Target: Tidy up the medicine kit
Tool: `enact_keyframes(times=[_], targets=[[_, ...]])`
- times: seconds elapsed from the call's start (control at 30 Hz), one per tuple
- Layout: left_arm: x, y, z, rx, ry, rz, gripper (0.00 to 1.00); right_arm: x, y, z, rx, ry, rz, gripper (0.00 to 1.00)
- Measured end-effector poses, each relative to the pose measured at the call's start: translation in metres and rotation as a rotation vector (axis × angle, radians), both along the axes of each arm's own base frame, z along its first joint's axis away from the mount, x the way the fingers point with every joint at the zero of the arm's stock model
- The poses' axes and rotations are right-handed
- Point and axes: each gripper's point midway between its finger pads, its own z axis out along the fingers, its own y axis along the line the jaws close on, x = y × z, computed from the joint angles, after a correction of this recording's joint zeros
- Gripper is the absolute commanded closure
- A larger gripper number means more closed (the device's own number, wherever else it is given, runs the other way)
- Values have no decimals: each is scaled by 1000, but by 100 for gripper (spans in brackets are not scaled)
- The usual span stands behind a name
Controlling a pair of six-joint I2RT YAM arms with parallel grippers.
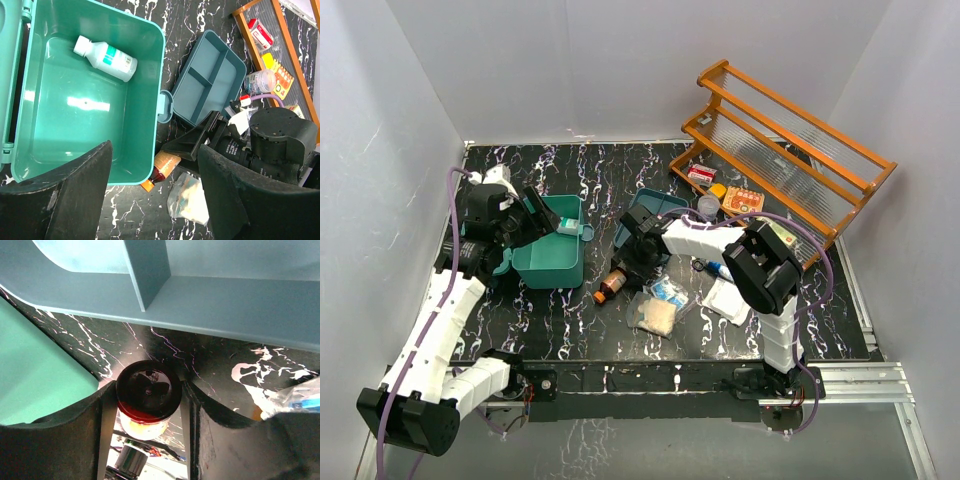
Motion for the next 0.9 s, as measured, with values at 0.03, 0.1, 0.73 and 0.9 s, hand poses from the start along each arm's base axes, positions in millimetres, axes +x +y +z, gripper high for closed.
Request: enact_keyframes(times=[0.03,0.1,0.73,0.9], targets=[[0,0,-1,-1,2,-2,31,0,1,0,5,0,-3,57],[-1,-1,-2,-3,7,-7,29,1,2,1,8,1,-8,60],[-12,-40,24,-125,-134,-242,1,45,-40,127,270,-207,-175,66],[-9,-62,47,-226,-224,-334,2,53,-38,172,389,-267,-223,68]])
